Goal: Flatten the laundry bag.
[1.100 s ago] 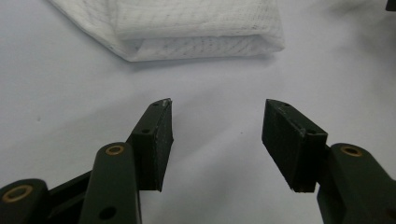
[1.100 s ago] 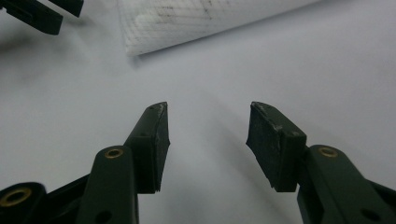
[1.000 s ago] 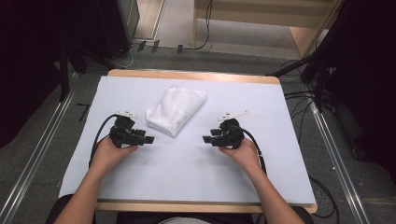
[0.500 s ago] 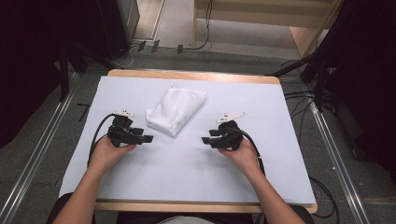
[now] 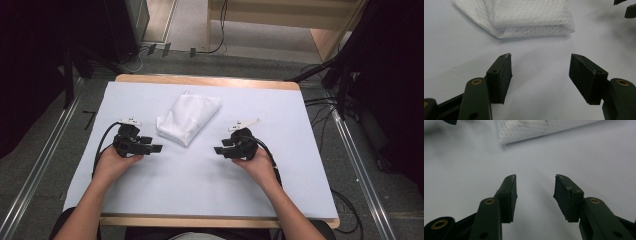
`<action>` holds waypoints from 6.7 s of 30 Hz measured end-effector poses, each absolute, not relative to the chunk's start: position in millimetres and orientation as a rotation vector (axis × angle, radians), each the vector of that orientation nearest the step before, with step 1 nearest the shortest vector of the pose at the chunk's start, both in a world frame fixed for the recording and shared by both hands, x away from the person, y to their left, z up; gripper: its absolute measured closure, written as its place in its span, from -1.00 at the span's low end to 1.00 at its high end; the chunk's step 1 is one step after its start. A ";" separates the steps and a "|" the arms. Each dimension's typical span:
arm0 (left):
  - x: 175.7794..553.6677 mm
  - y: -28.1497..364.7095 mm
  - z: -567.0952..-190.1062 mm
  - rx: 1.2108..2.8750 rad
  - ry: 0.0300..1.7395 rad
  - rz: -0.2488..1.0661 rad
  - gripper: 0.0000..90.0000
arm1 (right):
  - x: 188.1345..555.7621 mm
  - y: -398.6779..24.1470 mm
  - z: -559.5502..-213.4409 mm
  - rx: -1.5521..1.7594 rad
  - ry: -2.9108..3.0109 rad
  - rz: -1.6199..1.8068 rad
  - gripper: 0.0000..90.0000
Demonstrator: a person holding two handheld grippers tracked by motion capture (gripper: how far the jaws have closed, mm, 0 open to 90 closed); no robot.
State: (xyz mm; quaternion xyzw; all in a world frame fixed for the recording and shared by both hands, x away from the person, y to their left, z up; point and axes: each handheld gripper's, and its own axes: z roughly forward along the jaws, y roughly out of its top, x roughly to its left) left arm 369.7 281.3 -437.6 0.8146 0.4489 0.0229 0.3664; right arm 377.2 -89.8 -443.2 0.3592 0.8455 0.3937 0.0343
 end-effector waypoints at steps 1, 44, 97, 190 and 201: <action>369.7 281.3 -437.6 2.094 1.154 0.059 -0.21 | 377.2 -89.8 -443.2 1.104 2.600 1.211 0.20; 350.2 298.1 -434.3 2.086 1.176 0.062 -0.21 | 396.0 -20.3 -422.9 0.988 2.701 1.198 0.49; 351.7 307.4 -433.5 2.081 1.192 0.090 -0.20 | 463.3 110.5 -454.4 0.955 2.763 1.077 0.87; 397.1 236.5 -456.9 2.165 1.107 0.107 0.96 | 403.2 -44.8 -403.8 1.044 2.543 1.254 0.97; 397.0 236.9 -457.4 2.159 1.107 0.103 0.96 | 391.8 -69.4 -410.4 1.077 2.527 1.261 0.98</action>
